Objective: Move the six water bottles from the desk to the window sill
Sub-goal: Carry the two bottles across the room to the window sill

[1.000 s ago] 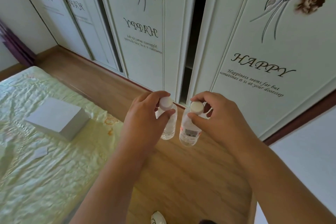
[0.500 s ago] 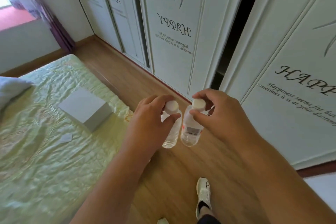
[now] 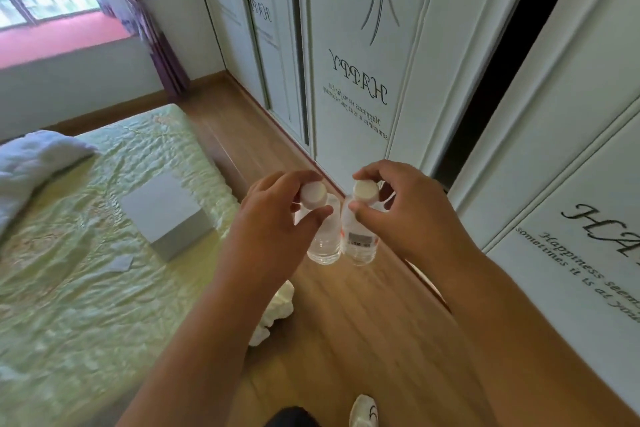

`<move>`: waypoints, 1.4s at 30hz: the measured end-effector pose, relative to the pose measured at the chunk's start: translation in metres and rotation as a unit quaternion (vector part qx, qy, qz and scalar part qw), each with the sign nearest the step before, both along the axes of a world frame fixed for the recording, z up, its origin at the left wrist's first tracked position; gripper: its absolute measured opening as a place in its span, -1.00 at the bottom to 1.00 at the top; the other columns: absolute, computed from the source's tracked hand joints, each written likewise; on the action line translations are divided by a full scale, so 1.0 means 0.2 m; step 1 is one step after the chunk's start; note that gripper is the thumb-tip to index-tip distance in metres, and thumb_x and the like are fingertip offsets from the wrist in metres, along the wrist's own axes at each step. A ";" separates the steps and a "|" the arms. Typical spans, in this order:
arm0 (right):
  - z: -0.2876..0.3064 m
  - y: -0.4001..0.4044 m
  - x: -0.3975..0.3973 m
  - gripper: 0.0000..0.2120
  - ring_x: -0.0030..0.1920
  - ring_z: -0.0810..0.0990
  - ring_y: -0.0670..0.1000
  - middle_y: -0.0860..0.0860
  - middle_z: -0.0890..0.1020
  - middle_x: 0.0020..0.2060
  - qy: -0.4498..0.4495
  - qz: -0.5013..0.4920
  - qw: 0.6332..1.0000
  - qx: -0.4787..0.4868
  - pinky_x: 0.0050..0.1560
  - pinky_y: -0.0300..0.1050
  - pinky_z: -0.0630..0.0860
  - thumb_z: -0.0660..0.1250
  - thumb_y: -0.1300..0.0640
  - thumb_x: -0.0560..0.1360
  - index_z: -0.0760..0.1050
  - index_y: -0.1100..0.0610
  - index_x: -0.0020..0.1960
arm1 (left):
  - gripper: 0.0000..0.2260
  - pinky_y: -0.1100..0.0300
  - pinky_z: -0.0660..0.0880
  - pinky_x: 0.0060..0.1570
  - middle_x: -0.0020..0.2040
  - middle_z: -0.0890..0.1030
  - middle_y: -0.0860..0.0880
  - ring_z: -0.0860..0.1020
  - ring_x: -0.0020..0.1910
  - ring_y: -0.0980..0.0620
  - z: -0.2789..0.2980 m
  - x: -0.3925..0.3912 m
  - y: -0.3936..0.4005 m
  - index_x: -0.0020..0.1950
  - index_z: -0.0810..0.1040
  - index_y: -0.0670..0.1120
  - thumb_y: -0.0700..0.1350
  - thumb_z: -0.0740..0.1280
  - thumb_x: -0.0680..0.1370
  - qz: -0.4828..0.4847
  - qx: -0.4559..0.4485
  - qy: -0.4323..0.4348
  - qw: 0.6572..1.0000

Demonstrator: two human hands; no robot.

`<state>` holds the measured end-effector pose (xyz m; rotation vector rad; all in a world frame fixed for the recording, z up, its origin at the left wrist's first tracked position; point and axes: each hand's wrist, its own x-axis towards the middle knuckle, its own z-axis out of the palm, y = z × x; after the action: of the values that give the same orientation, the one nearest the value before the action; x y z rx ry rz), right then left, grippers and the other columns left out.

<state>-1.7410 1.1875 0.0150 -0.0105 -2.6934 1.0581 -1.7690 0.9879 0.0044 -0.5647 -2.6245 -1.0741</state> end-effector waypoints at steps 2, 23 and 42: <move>0.00 0.04 -0.05 -0.67 -0.08 0.57 -0.19 -0.19 0.60 0.01 -0.005 0.017 1.000 0.002 -0.06 -0.36 0.49 0.51 0.00 0.44 0.55 -0.08 0.17 | -0.67 0.32 0.53 -0.07 0.02 0.54 0.26 0.54 -0.03 0.25 -0.01 -0.02 0.04 0.17 0.52 0.21 0.07 0.49 0.44 0.008 0.013 -0.011 1.000; -0.02 0.12 -0.98 -0.69 -0.09 0.54 -0.23 -0.34 0.52 -0.07 -0.028 0.011 0.999 0.035 -0.10 -0.36 0.50 0.50 -0.01 0.43 0.53 -0.16 0.14 | -0.64 0.13 0.57 0.03 0.04 0.53 0.27 0.53 0.00 0.20 -0.12 -1.02 0.08 0.21 0.50 0.22 0.10 0.48 0.44 0.005 0.026 -0.034 0.999; -0.03 -0.18 -1.90 -0.67 -0.05 0.57 -0.19 -0.21 0.60 -0.01 -0.003 0.086 0.996 0.012 -0.05 -0.30 0.56 0.48 0.00 0.44 0.54 -0.09 0.18 | -0.64 0.29 0.53 -0.05 0.03 0.55 0.22 0.54 -0.06 0.20 -0.07 -1.76 -0.27 0.20 0.53 0.16 0.06 0.51 0.44 0.092 0.010 -0.029 0.995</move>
<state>-2.1202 1.1515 0.0094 0.2255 -2.7527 1.0749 -2.1205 0.9338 -0.0105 -0.2857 -2.6491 -1.0731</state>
